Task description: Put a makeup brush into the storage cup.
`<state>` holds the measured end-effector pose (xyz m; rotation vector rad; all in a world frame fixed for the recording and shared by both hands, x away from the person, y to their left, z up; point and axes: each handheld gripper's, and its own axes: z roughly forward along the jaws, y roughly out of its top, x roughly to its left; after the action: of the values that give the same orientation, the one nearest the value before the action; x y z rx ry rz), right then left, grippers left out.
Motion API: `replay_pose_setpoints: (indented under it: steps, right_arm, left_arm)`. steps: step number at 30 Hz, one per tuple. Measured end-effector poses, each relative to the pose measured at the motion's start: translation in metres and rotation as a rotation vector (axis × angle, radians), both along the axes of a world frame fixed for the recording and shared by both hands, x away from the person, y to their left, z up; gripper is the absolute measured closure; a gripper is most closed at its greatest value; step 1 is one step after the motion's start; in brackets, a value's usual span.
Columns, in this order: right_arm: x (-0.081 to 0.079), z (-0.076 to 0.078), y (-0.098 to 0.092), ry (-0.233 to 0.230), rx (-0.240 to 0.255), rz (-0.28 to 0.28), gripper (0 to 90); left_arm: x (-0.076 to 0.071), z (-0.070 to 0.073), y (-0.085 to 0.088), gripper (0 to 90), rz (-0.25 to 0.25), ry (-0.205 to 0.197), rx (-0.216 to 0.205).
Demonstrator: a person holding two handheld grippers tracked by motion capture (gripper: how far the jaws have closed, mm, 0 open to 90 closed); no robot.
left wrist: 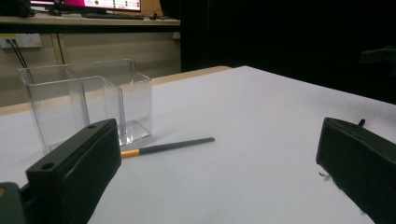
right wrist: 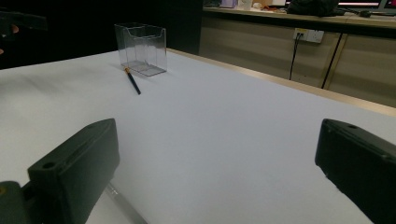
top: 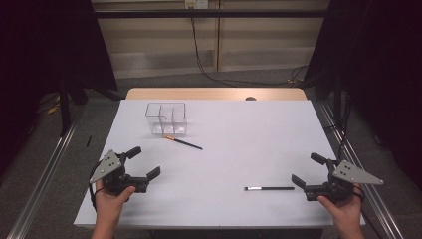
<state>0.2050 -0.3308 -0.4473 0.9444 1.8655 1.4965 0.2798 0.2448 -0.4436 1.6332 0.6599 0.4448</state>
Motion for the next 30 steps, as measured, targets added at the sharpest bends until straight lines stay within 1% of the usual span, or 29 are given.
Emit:
replay_pose_setpoints:
  steps: [1,2,3,6,7,8,10,12,13,17,18,20,21,24,27,28,29,30]
  right_arm:
    - [0.0,0.0,0.0,-0.001,-0.001,0.003,0.0]
    - [-0.001,0.0,-0.001,-0.003,-0.001,0.001,0.0]
    - [-0.001,0.001,-0.001,-0.003,0.002,-0.001,0.0]
    - [-0.001,0.001,-0.001,-0.005,0.009,-0.003,0.0]
    - [-0.001,0.001,-0.001,-0.002,0.013,-0.002,0.0]
    - [0.0,0.001,-0.001,-0.003,0.012,-0.003,0.0]
    - [0.0,0.0,-0.002,-0.001,0.009,0.0,0.0]
    - [0.0,0.0,-0.002,-0.001,0.003,0.003,0.0]
    - [0.0,0.001,-0.002,-0.002,0.006,0.001,0.0]
    - [0.0,0.001,-0.001,-0.005,0.01,0.001,0.0]
    - [0.0,0.002,-0.001,-0.008,0.009,0.003,0.0]
    - [0.0,0.002,0.0,-0.009,0.007,0.005,0.0]
    - [0.0,0.002,0.0,-0.008,0.005,0.003,0.0]
    - [0.0,0.002,0.0,-0.01,0.007,0.006,0.0]
    - [0.0,0.002,0.0,-0.006,0.007,0.008,0.0]
    - [0.0,0.002,0.0,-0.007,0.008,0.006,0.0]
    - [0.001,0.002,0.0,-0.007,0.008,0.006,0.0]
    - [0.001,0.002,0.0,-0.007,0.008,0.007,0.0]
  left_arm:
    - [0.001,0.001,-0.001,0.0,0.005,-0.002,-0.003]
    - [0.001,0.001,-0.003,0.0,0.012,0.003,-0.018]
    - [0.003,0.002,-0.004,0.0,0.014,-0.002,-0.011]
    - [0.005,0.002,-0.008,0.0,0.02,0.0,-0.008]
    - [0.005,0.003,-0.009,0.0,0.022,0.004,-0.017]
    - [0.006,0.003,-0.01,0.0,0.025,0.001,-0.012]
    - [0.008,0.004,-0.013,0.0,0.021,0.008,-0.011]
    - [0.009,0.004,-0.015,0.0,0.028,0.011,0.001]
    - [0.009,0.003,-0.017,0.0,0.032,0.017,-0.003]
    - [0.012,0.003,-0.02,0.0,0.047,0.024,0.011]
    - [0.013,0.004,-0.021,0.0,0.045,0.028,0.005]
    - [0.015,0.004,-0.023,0.0,0.052,0.024,0.013]
    - [0.017,0.004,-0.024,0.0,0.053,0.028,0.007]
    - [0.021,0.004,-0.028,0.0,0.055,0.031,0.007]
    - [0.025,0.002,-0.032,0.0,0.054,0.028,0.03]
    - [0.026,0.002,-0.034,0.0,0.054,0.027,0.023]
    - [0.028,0.002,-0.035,0.0,0.053,0.023,0.027]
    - [0.029,0.002,-0.036,0.0,0.055,0.026,0.015]
